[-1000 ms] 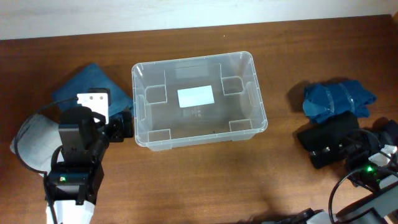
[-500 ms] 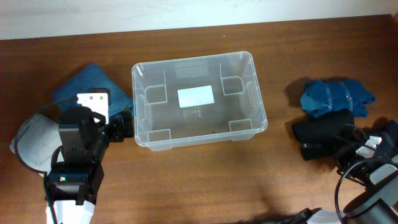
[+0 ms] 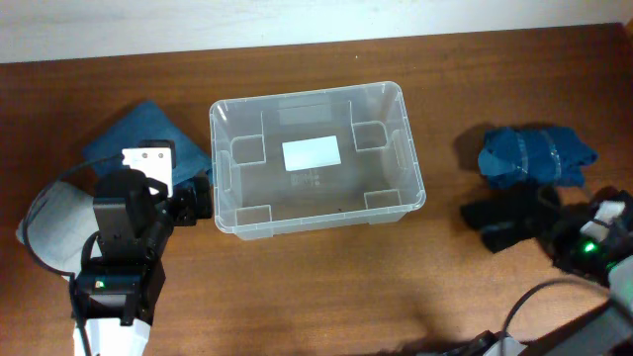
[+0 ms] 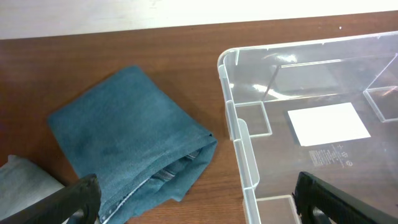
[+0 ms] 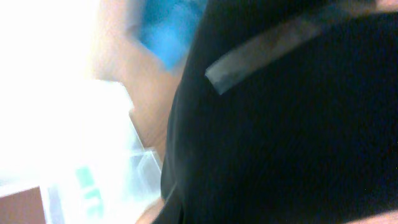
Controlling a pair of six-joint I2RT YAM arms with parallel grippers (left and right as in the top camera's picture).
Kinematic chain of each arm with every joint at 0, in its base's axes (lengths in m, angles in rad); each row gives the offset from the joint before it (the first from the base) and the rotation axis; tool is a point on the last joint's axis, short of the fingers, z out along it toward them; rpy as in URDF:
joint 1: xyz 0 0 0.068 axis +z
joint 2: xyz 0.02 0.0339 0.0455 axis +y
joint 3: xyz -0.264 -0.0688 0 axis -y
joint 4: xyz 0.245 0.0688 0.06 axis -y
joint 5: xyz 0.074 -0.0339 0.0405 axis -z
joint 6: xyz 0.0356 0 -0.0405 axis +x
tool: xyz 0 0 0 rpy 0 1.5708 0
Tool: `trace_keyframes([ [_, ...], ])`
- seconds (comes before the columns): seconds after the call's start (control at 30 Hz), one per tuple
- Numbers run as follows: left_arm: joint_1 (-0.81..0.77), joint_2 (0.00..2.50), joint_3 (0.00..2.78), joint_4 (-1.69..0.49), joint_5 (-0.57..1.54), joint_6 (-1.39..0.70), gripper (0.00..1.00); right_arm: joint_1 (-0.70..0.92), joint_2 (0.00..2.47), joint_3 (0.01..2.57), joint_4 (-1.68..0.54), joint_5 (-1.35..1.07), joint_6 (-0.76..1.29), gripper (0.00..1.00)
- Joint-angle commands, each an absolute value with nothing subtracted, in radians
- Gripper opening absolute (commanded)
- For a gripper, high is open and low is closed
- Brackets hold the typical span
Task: Pack container
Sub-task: 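Carry the black garment into the bin's left side and release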
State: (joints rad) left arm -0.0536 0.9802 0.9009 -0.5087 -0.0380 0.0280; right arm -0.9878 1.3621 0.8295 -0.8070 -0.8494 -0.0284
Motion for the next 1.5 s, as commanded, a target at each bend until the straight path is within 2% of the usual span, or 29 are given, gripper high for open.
trace_keyframes([
  [0.0, -0.056, 0.983, 0.927, -0.505, -0.049, 0.015, 0.99, -0.908, 1.226, 0.995, -0.865, -0.904, -0.102, 0.04],
  [0.13, -0.056, 0.982, 0.926, -0.509, -0.049, 0.015, 0.99, -0.736, 1.139, 1.141, -0.912, -0.884, -0.097, 0.04],
  [0.3, -0.056, 0.982, 0.926, -0.511, -0.049, 0.015, 0.99, -0.416, 1.122, 1.283, -0.912, -0.800, -0.097, 0.04],
  [0.5, -0.053, 0.982, 0.926, -0.570, -0.118, -0.019, 0.99, 0.097, 1.235, 1.348, -0.826, -0.508, -0.041, 0.04],
  [0.63, 0.017, 0.982, 0.927, -0.611, -0.120, -0.065, 0.99, 0.307, 1.373, 1.348, -0.720, -0.425, 0.015, 0.04],
  [0.83, 0.187, 0.983, 0.931, -0.649, -0.036, -0.064, 0.99, 0.456, 1.631, 1.351, -0.529, -0.424, 0.088, 0.04],
  [1.13, 0.212, 0.985, 0.931, -0.648, -0.033, -0.064, 0.99, 0.524, 1.903, 1.369, -0.400, -0.461, 0.178, 0.04],
  [1.2, 0.212, 0.990, 0.931, -0.648, -0.033, -0.064, 0.99, 0.526, 1.924, 1.369, -0.405, -0.464, 0.177, 0.41],
  [1.27, 0.212, 0.998, 0.931, -0.648, -0.033, -0.064, 1.00, 0.526, 1.918, 1.374, -0.414, -0.475, 0.153, 0.93],
  [1.3, 0.212, 1.003, 0.931, -0.648, -0.033, -0.064, 0.99, 0.525, 1.908, 1.389, -0.440, -0.475, 0.132, 0.99],
  [1.47, 0.212, 1.019, 0.931, -0.648, -0.033, -0.064, 0.99, 0.501, 1.847, 1.569, -0.717, -0.325, 0.049, 0.99],
])
